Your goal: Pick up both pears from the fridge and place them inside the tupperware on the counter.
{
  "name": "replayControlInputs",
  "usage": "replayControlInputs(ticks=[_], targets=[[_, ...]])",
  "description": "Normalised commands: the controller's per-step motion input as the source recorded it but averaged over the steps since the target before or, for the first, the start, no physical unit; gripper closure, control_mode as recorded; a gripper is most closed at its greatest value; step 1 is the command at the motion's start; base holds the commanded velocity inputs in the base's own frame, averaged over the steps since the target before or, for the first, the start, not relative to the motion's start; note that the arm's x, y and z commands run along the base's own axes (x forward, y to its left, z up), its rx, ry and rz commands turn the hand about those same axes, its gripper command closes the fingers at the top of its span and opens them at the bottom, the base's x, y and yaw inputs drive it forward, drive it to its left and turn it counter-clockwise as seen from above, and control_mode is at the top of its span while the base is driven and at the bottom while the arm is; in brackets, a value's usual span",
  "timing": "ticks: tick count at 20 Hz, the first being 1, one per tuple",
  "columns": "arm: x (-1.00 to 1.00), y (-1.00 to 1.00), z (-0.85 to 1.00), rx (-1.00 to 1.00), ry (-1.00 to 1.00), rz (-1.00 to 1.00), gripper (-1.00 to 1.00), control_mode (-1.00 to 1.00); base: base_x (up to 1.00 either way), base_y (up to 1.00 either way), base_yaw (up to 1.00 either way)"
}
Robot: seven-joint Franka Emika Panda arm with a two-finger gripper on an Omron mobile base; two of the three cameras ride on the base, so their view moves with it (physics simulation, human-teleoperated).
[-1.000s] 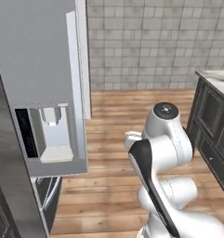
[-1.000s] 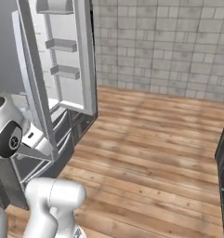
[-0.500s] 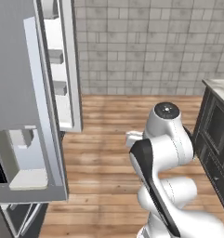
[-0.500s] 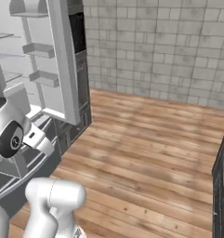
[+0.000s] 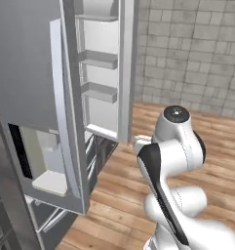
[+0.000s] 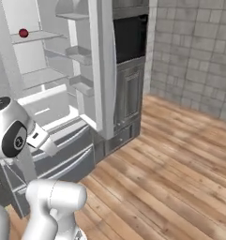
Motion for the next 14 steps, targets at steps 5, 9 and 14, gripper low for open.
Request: replayControlInputs(ticks=[5,9,14], targets=[[0.00,0.00,0.00,0.00,0.00,0.00,-1.00,1.00,0.48,-0.67,0.60],[0.00,0.00,0.00,0.00,0.00,0.00,-1.00,1.00,0.49,-0.72,0.48],[0.00,0.00,0.00,0.00,0.00,0.00,-1.00,1.00,0.46,-0.60,0.52]])
